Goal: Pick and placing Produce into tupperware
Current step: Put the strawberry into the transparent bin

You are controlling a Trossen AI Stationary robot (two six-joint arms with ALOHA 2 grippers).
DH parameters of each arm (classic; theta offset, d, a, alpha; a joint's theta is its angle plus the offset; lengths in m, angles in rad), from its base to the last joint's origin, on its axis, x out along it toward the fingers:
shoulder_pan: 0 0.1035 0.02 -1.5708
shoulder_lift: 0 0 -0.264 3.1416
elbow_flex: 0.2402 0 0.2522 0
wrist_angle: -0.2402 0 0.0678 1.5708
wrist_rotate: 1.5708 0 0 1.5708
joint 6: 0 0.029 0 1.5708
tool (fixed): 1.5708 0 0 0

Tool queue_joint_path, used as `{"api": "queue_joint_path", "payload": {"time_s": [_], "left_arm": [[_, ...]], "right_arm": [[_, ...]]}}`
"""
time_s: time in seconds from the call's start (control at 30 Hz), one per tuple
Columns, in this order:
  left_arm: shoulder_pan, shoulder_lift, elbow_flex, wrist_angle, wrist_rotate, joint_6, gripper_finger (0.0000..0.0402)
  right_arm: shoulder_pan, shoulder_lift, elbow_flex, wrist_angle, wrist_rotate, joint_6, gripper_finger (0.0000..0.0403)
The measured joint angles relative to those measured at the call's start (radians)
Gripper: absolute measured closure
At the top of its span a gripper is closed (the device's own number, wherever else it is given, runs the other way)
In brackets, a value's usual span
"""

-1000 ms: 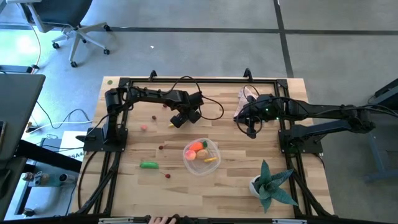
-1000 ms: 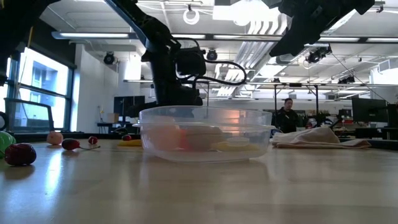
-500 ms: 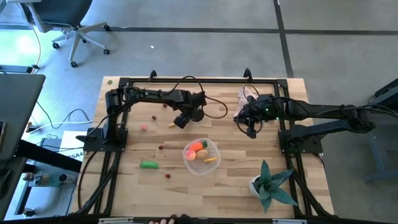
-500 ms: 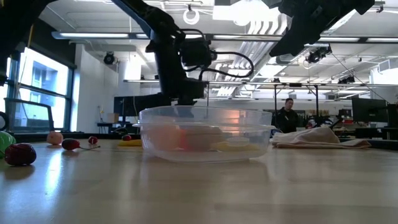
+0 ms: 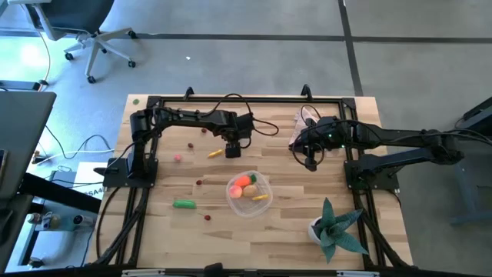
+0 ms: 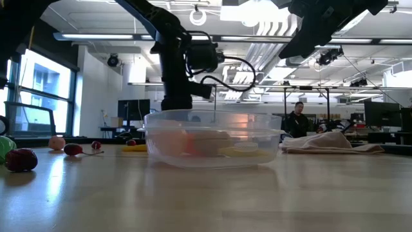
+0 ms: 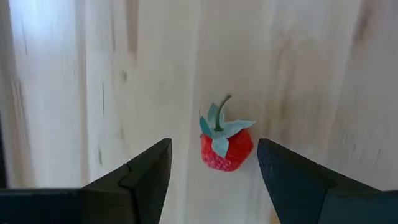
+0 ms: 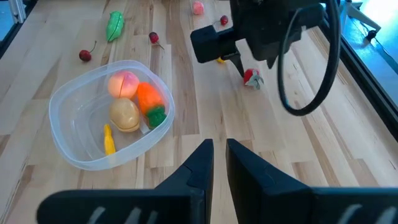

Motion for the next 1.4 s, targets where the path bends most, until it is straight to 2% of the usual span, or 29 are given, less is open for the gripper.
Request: {"api": "queue_joint_path", "payload": {"time_s": [0.23, 0.4, 0.57, 1.4], "left_arm": [[0.025, 0.000, 0.000, -0.025, 0.017, -0.189, 0.0175], [0.035, 0.000, 0.000, -0.008, 0.044, -0.194, 0.0175], [0.060, 0.000, 0.000, -0.008, 0.122, -0.195, 0.0175], [0.099, 0.038, 0.001, 0.004, 0.175, -0.210, 0.0175]], "right_arm": [[0.000, 0.000, 0.000, 0.000, 0.000, 0.000, 0.0371], [0.000, 0.000, 0.000, 0.000, 0.000, 0.000, 0.0371], [0.000, 0.000, 0.000, 0.000, 0.000, 0.000, 0.0371], [0.000, 0.000, 0.000, 0.000, 0.000, 0.000, 0.0371]]}}
